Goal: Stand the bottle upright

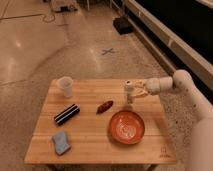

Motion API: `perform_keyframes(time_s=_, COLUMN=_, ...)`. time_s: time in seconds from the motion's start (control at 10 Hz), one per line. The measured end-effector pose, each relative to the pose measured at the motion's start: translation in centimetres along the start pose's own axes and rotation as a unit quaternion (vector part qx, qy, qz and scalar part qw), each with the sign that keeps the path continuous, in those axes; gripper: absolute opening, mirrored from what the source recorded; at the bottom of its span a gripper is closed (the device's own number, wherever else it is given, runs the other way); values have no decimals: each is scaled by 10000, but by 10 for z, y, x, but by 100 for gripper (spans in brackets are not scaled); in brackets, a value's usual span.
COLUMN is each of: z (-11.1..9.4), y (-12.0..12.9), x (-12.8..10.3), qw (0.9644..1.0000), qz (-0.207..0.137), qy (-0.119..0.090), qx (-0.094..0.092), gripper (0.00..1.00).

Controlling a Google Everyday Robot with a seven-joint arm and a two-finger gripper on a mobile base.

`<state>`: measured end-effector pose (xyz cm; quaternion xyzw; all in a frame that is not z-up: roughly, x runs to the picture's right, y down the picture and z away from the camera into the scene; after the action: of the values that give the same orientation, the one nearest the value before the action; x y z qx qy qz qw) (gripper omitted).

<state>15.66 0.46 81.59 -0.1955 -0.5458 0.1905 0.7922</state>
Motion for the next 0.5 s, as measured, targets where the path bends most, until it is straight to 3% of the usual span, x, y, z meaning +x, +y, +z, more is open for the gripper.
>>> perform_keyframes(time_s=0.3, z=0, y=5, x=-5, qw=9989, qz=157, qy=-338, qx=269, gripper=0)
perform_keyframes(time_s=0.5, z=9, y=9, x=-5, qw=9981, qz=249, qy=-482, qx=284, gripper=0)
